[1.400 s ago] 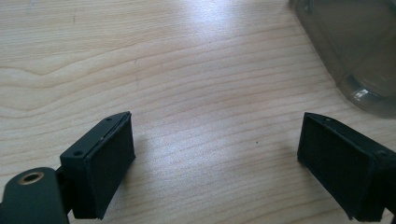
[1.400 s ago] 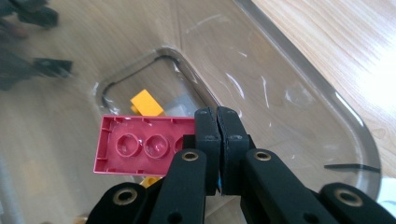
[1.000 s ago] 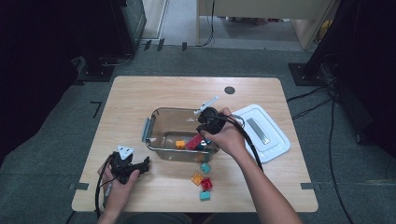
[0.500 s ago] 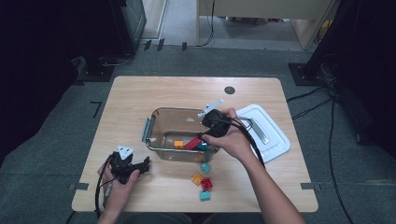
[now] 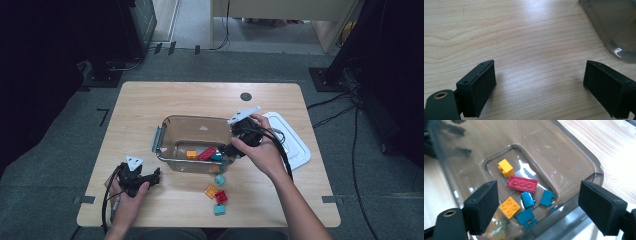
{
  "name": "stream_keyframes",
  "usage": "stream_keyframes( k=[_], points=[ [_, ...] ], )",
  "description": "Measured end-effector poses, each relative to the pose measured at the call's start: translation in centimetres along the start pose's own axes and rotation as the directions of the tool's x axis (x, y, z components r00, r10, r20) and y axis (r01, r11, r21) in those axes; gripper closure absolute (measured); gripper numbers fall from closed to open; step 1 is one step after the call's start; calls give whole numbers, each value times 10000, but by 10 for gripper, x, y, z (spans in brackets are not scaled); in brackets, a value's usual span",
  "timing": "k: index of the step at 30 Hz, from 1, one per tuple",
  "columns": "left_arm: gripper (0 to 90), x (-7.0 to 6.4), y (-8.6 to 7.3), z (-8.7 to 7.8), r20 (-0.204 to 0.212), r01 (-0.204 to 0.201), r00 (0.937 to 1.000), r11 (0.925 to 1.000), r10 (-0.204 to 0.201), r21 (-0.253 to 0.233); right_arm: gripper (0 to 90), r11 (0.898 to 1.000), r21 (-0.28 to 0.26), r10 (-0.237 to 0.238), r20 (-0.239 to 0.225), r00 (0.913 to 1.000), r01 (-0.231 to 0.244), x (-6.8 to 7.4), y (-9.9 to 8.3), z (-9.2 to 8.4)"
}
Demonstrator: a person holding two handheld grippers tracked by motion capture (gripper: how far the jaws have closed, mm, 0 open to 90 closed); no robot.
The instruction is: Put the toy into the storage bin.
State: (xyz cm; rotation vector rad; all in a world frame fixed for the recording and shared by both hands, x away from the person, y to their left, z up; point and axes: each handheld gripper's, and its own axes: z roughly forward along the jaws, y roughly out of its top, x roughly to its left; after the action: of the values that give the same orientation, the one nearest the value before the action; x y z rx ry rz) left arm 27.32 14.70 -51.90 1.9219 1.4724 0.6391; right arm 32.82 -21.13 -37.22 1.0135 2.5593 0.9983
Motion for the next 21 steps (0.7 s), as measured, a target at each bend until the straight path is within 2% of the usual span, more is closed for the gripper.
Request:
stream_keyframes(
  k=[4,21],
  points=[
    [106,0,0,0,3,-3,10000,10000,3,4,177,9999,-66,153,252,9996,-151,-2,-7,-10],
    [106,0,0,0,-2,-3,10000,10000,3,-2,165,9953,-338,930,595,9939,-911,-14,-55,-36]
  ],
)
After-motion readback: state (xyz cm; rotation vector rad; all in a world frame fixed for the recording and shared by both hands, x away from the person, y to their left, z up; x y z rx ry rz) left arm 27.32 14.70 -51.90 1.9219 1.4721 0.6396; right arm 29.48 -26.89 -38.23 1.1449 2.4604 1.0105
